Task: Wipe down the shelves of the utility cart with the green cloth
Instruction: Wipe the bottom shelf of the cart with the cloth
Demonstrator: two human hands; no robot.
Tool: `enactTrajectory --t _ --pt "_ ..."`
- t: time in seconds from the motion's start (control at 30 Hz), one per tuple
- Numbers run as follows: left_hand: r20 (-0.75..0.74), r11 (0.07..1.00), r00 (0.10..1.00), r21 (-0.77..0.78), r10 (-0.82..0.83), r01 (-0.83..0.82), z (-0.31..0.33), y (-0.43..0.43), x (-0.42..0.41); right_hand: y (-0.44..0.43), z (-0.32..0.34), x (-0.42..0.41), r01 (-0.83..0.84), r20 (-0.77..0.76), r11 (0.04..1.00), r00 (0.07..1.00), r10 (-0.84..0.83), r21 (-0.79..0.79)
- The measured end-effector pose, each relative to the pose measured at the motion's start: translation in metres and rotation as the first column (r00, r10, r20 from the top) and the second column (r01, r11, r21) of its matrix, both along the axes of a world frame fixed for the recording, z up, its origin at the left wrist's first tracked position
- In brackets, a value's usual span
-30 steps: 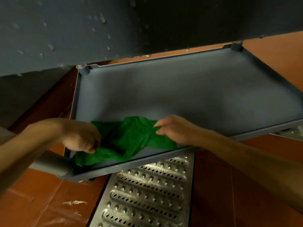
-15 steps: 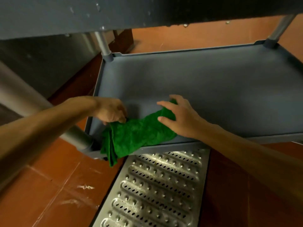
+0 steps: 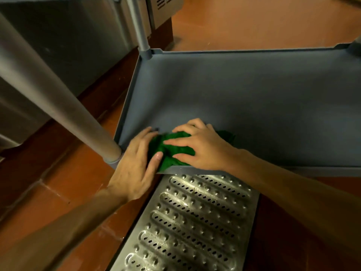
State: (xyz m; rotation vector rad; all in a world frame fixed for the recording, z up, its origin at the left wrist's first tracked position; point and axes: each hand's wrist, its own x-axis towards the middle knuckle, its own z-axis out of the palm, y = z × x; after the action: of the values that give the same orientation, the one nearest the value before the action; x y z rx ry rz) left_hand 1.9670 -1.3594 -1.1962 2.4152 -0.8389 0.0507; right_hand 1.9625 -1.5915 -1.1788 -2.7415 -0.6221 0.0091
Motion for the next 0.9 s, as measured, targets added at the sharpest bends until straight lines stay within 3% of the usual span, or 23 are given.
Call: enactTrajectory --t 0.2,0.53,0.77,0.9 --pt "0.051 0.978 0.998 -0.201 -0.043 0.053 -0.012 0.004 0.024 0.056 0.011 0.023 -0.132 0.012 0.989 0.991 0.133 -0.067" --pt "0.023 0.942 0.98 -0.28 0.197 -0.183 -0.006 -0.031 0.06 0.043 -0.001 0.058 0.083 0.02 0.994 0.996 -0.084 0.066" --pt "0.084 0.948 0.949 -0.126 0.305 -0.293 -0.005 -0.05 0.068 -0.004 -0.004 0.044 0.167 0.029 0.959 0.983 -0.179 0.23" --pt "0.086 0.947 0.952 0.115 0.293 -0.301 -0.006 -0.057 0.067 -0.055 -0.014 0.029 0.227 0.079 0.94 0.964 -0.254 0.254"
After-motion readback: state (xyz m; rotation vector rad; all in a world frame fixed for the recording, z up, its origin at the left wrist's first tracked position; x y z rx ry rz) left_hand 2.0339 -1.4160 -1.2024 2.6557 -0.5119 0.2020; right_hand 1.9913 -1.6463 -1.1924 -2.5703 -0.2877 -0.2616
